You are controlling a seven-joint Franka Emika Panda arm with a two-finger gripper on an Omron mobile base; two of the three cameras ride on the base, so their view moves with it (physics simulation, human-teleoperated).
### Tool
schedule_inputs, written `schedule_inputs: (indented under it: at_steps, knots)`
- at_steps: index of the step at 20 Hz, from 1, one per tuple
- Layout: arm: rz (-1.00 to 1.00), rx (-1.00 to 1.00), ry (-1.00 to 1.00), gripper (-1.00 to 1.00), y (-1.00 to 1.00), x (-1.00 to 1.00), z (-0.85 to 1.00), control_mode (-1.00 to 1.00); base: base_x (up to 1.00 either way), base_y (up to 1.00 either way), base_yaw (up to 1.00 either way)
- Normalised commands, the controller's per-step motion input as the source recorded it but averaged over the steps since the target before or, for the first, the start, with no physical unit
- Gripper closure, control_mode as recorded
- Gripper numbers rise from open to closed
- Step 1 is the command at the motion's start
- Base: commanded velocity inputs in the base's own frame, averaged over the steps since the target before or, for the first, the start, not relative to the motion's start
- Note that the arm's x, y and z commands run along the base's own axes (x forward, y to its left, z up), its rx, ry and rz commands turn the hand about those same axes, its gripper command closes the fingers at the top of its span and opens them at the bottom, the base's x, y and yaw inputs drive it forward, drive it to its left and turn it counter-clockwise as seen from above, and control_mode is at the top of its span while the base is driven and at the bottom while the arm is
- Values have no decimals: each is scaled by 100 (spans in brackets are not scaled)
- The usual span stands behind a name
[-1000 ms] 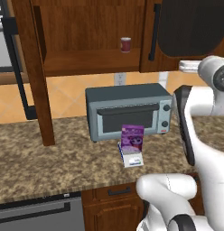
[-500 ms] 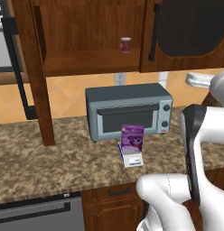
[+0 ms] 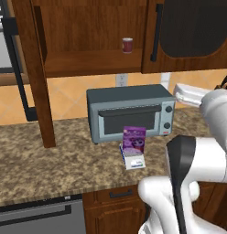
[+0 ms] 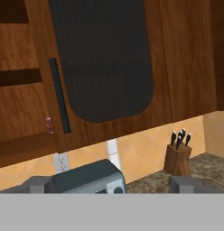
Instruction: Pick the cereal and place it on the digital scale for weighing, and close the cabinet.
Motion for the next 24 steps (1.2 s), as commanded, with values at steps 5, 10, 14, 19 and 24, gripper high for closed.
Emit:
schedule_inputs:
  at_steps: [5,10,14,19,24]
  knots:
    - [0,0,-15,-100,100,-77,6,-100,0,0,0]
    - [0,-3,-3,-100,86,-90,34,-100,0,0,0]
    - [0,-7,-2,-100,100,-100,-29,-100,0,0,0]
    - [-3,-11,-14,-100,100,-51,-61,-100,0,0,0]
    - [-10,-12,-27,-100,100,-14,-15,-100,0,0,0]
